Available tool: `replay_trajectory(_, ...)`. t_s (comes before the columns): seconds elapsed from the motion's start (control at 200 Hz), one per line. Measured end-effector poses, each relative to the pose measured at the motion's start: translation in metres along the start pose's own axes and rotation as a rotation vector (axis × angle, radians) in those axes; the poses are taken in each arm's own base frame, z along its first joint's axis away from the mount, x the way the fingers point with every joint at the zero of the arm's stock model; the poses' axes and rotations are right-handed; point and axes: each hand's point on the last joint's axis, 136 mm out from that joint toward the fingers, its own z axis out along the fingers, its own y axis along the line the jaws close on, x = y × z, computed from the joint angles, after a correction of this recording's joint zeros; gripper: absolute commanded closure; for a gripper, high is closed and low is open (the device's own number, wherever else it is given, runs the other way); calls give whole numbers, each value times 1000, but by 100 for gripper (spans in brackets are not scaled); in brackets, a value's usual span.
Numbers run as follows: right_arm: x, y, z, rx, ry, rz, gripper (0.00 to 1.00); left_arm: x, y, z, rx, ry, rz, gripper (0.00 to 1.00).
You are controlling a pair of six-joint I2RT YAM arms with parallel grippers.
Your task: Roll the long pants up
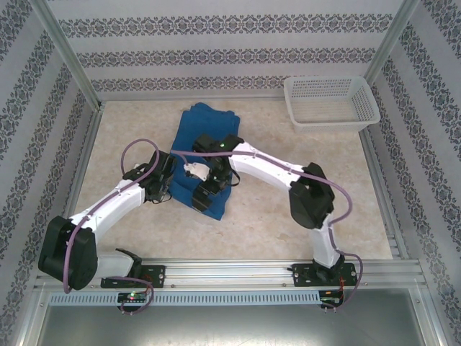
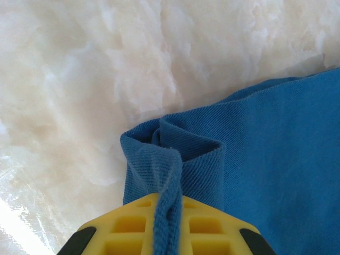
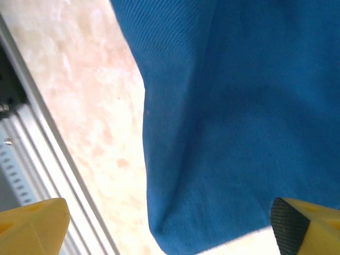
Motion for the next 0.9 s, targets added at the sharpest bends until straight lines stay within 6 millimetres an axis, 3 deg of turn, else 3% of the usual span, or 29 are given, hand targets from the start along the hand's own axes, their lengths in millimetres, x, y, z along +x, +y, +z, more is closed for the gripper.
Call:
replay_trajectory(0.09, 14, 6, 7, 109, 2, -64, 2, 0, 0, 1, -3, 1, 1, 97)
replay_trajectory(0.22, 35, 10, 39, 251, 52, -142, 4, 0, -1, 1, -4, 1, 1, 98)
replay_trajectory(0.345, 44, -1, 55, 363, 67, -179, 21, 1, -1, 2, -7, 1, 2, 98)
replay_trajectory(0.37, 43, -4, 55, 382, 62, -187, 27, 1, -1, 2, -7, 1, 2, 97)
replay_trajectory(0.405, 39, -9, 55, 412, 49, -192, 44, 1, -1, 2, -7, 1, 2, 97)
replay_trajectory(0.45, 34, -15, 55, 446, 36, -193, 88, 1, -1, 2, -7, 1, 2, 97)
replay_trajectory(0.47, 32, -17, 56, 457, 33, -199, 100, 1, -1, 2, -7, 1, 2, 97)
replay_trajectory(0.679, 29, -25, 59, 485, 51, -232, 100, -3, 2, 1, -22, -15, 10, 96)
replay_trajectory(0.899, 16, -23, 29, 291, 21, -110, 100, -14, -17, -2, -15, -49, 19, 95)
